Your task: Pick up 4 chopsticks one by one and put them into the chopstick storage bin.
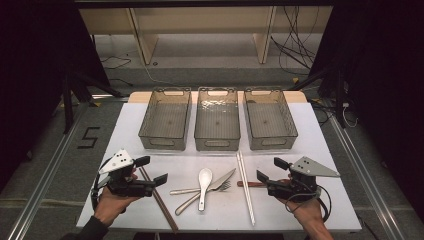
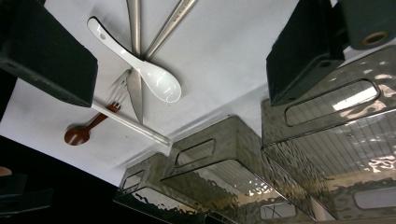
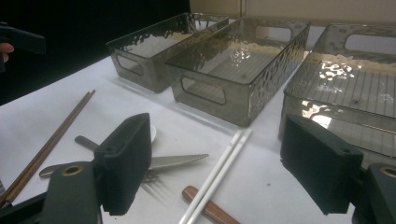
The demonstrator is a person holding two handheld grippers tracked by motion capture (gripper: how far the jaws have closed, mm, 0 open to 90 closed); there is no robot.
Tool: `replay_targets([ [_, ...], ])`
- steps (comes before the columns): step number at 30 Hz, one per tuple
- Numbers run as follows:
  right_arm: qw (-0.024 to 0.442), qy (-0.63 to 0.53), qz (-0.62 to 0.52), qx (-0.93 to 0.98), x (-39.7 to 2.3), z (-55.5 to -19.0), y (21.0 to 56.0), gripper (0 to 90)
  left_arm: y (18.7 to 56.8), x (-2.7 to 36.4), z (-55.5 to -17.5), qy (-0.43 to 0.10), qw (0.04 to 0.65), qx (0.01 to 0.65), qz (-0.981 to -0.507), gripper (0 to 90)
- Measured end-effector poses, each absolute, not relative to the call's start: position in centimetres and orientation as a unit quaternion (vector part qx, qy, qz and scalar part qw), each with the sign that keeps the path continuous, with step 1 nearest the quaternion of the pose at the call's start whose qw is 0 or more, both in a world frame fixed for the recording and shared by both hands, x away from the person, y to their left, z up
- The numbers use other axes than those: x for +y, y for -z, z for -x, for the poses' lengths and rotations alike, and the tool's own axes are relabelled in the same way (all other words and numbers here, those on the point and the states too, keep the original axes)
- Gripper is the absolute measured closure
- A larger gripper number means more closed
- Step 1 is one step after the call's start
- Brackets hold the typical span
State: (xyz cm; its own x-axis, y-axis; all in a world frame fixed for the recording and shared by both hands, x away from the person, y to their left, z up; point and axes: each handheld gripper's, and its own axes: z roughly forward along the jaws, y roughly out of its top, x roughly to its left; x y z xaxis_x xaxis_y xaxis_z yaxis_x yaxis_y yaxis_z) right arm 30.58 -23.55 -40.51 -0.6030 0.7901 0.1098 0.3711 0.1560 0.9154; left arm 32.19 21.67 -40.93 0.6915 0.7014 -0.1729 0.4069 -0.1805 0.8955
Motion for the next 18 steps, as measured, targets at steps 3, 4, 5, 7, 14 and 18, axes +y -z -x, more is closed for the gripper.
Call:
replay_targets([
  [3,0.204,-0.515,-0.396,0.732,-23.6,-30.6,40.5,25.8,40.8,21.7,-32.3,-0.142,0.514,0.363,-0.764,8.4],
  [4,0.204,-0.515,-0.396,0.732,-23.6,-30.6,40.5,25.8,40.7,21.7,-32.4,-0.14,0.511,0.36,-0.768,8.4],
  [5,0.203,-0.515,-0.397,0.732,-23.6,-30.6,40.4,25.8,40.7,21.7,-32.5,-0.136,0.507,0.359,-0.772,8.4],
  [7,0.203,-0.515,-0.4,0.73,-23.7,-30.6,40.4,25.8,40.5,21.7,-32.6,-0.135,0.496,0.355,-0.781,8.5],
  [14,0.202,-0.514,-0.401,0.731,-23.7,-30.7,40.4,25.9,40.0,20.9,-33.1,-0.129,0.459,0.328,-0.816,8.6],
  [18,0.201,-0.512,-0.401,0.732,-23.7,-30.7,40.4,25.9,39.8,20.5,-33.3,-0.124,0.434,0.308,-0.837,8.5],
])
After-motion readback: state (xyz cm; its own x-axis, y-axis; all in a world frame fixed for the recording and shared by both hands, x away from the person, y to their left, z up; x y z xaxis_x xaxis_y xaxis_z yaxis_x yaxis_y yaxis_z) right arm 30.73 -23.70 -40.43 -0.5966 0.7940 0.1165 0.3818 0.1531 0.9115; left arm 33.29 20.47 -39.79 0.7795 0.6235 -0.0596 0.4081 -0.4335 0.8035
